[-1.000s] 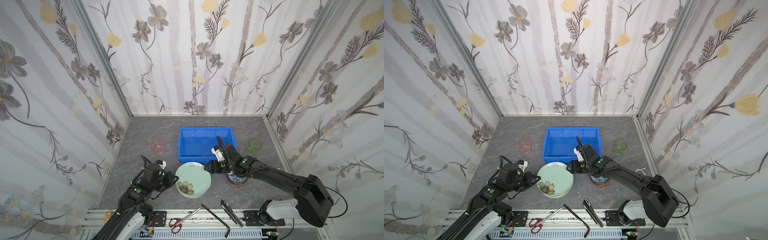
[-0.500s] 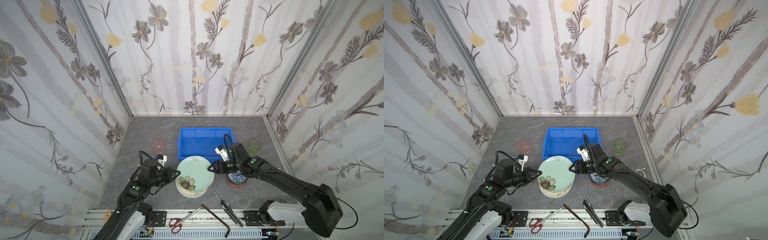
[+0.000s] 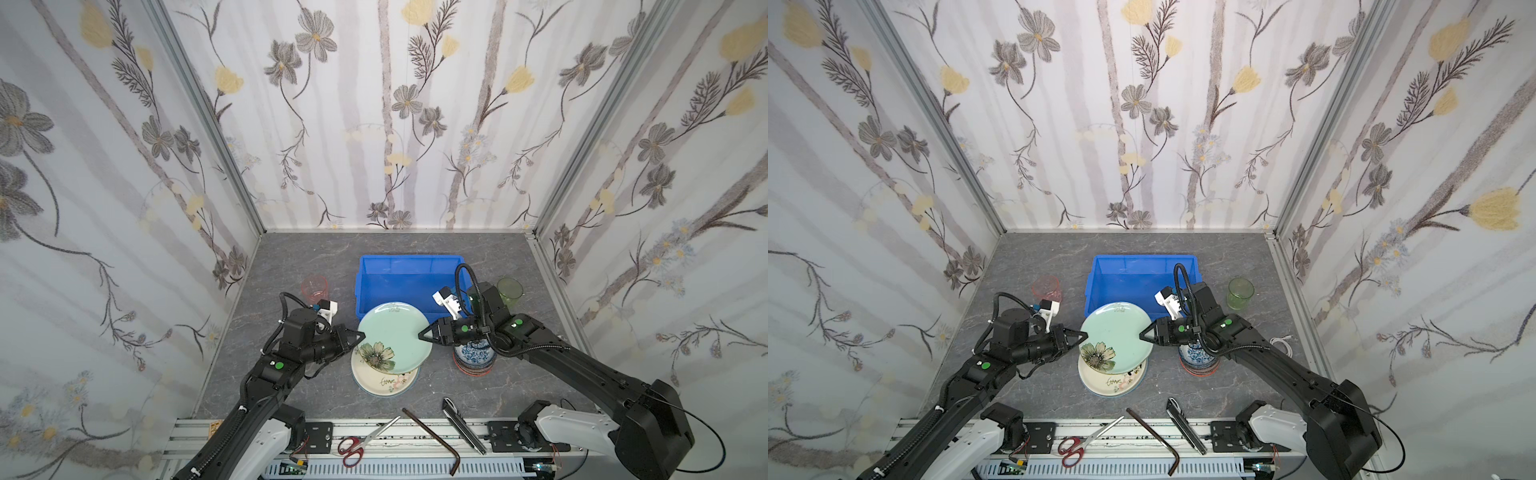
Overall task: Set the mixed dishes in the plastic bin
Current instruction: 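Carry the green plate over the blue bin with the right gripper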
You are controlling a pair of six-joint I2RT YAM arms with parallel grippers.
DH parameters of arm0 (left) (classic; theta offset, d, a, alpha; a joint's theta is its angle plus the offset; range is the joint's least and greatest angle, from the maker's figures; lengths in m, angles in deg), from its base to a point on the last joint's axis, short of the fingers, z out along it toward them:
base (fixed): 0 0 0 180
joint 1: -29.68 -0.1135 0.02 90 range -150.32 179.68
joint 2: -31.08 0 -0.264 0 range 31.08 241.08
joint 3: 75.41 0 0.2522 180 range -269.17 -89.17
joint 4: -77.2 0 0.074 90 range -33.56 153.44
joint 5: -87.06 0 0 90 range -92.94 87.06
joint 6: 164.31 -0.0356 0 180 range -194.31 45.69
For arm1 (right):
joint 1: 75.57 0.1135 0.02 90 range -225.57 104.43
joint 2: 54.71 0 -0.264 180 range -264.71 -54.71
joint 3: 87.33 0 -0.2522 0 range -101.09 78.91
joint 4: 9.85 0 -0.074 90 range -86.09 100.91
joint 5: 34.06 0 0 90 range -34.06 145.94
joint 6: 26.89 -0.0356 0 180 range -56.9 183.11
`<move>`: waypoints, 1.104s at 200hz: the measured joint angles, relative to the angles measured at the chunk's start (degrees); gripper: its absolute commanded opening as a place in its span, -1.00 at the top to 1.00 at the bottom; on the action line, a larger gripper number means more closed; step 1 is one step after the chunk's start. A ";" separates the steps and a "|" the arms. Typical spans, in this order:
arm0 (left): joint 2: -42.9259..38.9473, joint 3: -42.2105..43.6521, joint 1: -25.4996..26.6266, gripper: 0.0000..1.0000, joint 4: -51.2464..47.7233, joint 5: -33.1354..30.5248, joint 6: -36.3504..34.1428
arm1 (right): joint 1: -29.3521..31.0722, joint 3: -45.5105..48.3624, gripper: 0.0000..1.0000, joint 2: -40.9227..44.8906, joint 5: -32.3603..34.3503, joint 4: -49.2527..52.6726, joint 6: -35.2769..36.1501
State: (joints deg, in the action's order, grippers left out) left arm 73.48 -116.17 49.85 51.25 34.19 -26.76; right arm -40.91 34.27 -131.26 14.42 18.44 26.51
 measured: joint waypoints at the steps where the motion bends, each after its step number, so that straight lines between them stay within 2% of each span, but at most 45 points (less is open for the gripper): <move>1: 0.02 -0.02 0.00 1.00 0.07 0.00 -0.02 | -0.04 0.00 0.25 0.02 -0.02 -0.02 -0.02; 99: 1.81 -0.04 -0.02 1.00 3.72 0.00 0.07 | -1.92 0.46 0.69 -1.09 -0.61 -4.42 -3.65; 133: 2.14 0.42 -0.02 1.00 5.35 0.35 -0.90 | -2.45 0.52 1.00 -1.88 0.74 -5.20 -6.75; 146: 2.51 0.61 -0.02 1.00 5.97 0.42 -1.05 | -2.58 0.52 1.00 -2.10 1.44 -5.27 -7.43; 173: 2.97 0.92 -0.02 0.68 6.25 0.39 -0.94 | -2.75 0.52 1.00 -2.56 1.33 -5.81 -7.89; 197: 3.21 0.96 -0.02 0.32 7.69 0.85 -0.37 | -3.10 0.52 1.00 -3.02 1.01 -6.82 -7.45; 221: 3.41 1.01 -0.02 -0.15 8.50 0.98 -0.24 | -3.63 0.52 1.00 -3.26 1.01 -6.91 -7.74</move>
State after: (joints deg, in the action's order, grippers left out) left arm 76.89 -115.17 49.82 59.75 35.17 -27.00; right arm -44.54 34.79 -134.52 15.43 11.53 18.77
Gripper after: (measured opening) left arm 0.460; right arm 0.071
